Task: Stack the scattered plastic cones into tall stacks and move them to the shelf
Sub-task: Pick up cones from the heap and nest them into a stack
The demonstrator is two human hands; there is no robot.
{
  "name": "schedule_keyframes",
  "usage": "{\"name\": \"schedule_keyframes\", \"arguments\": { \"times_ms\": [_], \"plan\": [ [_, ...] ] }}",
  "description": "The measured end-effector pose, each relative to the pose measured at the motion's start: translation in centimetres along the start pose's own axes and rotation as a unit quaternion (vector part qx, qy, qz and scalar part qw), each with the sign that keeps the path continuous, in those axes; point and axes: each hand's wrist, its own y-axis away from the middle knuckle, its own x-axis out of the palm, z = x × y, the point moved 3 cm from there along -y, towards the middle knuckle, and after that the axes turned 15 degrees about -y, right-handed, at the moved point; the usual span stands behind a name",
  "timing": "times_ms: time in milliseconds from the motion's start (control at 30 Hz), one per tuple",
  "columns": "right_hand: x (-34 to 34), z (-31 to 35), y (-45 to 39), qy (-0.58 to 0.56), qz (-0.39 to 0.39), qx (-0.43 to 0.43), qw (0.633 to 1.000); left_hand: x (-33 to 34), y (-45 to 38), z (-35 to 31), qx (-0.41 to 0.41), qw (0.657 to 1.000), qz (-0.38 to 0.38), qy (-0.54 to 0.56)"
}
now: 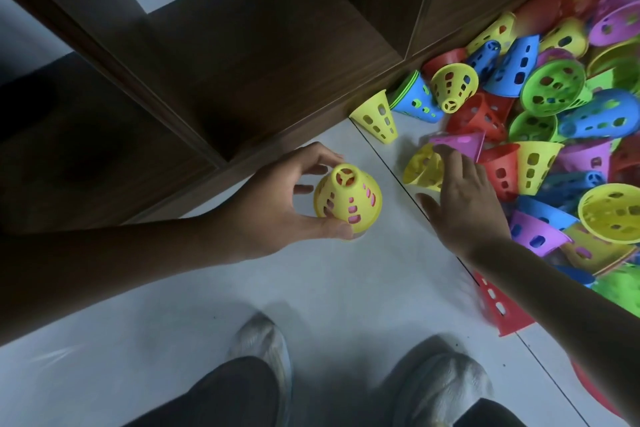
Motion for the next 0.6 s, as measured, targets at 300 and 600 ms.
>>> {"name": "schedule_keyframes", "arguments": {
  "times_ms": [300,600],
  "plan": [
    [0.2,0.1,-0.2,-0.029,0.013,0.0,1.0,1.5,-0.3,0.3,-0.03,0.997,0.042,0.058],
    [-5.6,2.5,5.3,-0.233,-0.04,0.015,0.972,3.5,-0.4,-0.9,0.004,0.996,0.063,0.061]
  ]
}}
